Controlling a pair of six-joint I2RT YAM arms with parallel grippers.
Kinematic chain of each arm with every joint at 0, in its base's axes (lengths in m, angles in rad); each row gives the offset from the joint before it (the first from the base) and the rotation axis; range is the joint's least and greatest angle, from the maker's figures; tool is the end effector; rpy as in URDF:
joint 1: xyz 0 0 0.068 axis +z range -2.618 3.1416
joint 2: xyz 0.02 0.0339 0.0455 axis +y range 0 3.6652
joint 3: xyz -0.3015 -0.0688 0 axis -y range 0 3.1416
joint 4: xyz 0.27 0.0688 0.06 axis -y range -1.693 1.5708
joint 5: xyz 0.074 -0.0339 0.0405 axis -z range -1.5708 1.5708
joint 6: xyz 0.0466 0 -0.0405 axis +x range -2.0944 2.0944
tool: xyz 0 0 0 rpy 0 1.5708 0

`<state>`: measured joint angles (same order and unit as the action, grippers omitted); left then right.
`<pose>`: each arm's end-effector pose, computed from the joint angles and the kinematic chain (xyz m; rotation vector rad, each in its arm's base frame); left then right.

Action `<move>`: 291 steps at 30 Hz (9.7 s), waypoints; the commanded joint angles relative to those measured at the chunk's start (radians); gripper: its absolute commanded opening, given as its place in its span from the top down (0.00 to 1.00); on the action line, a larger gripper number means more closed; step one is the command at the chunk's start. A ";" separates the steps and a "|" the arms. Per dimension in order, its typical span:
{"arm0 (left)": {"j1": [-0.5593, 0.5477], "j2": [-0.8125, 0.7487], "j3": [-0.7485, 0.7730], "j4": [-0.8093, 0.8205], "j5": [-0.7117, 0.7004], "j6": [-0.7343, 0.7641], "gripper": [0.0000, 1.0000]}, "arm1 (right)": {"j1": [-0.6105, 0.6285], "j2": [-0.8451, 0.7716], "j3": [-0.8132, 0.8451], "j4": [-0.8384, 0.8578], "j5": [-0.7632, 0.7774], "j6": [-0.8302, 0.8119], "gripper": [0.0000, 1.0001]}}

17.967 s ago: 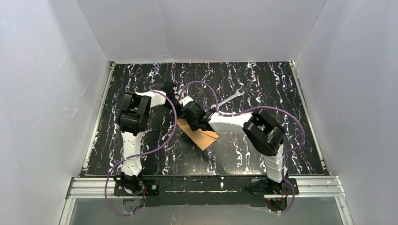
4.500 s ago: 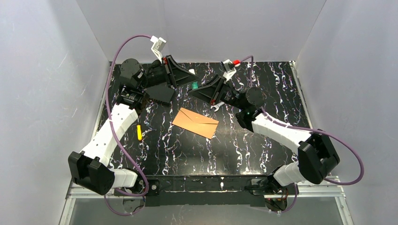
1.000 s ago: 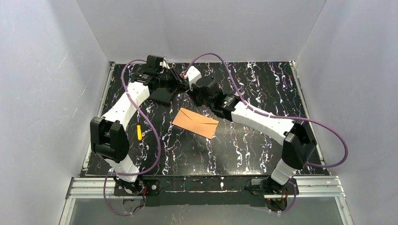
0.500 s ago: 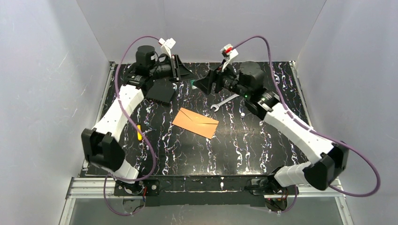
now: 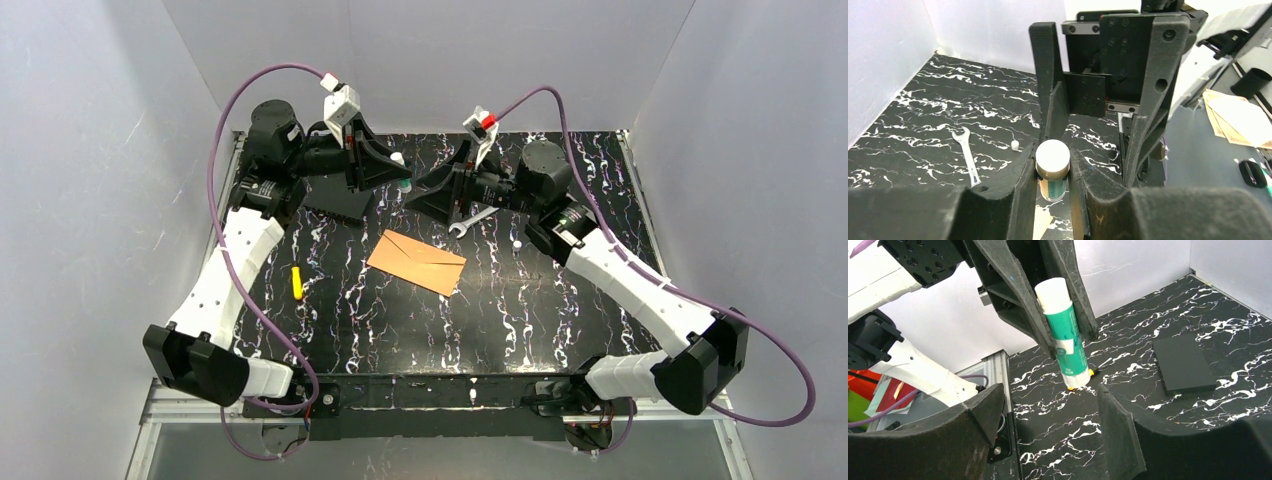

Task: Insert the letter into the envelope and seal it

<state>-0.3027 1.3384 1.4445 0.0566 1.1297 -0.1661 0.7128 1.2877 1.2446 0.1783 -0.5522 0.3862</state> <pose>0.2789 -0.1312 0.5104 1.0538 1.2275 -1.1538 0.2267 0.2283 0.4666 -0.7310 1.4143 1.2716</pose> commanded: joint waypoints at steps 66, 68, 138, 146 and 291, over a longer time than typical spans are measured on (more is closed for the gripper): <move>-0.020 0.016 -0.068 0.460 0.045 -0.645 1.00 | -0.032 0.107 0.114 0.305 0.124 0.342 0.70; -0.021 0.011 -0.076 0.460 0.050 -0.647 1.00 | -0.032 0.102 0.075 0.387 0.144 0.390 0.70; 0.004 -0.027 -0.413 -0.063 -0.332 -0.211 1.00 | -0.295 0.329 -0.072 -0.794 0.824 0.047 0.31; 0.004 -0.042 -0.422 -0.023 -0.352 -0.227 1.00 | -0.350 0.464 -0.028 -0.732 0.766 0.039 0.46; -0.153 -0.057 -0.397 0.003 -0.176 0.044 1.00 | -0.225 0.124 -0.056 -0.056 -0.110 0.520 0.99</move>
<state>-0.4438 1.3293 1.0233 0.0513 0.8566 -0.1928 0.4805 1.3876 1.1072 0.1135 -0.6415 0.9188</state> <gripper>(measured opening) 0.198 0.234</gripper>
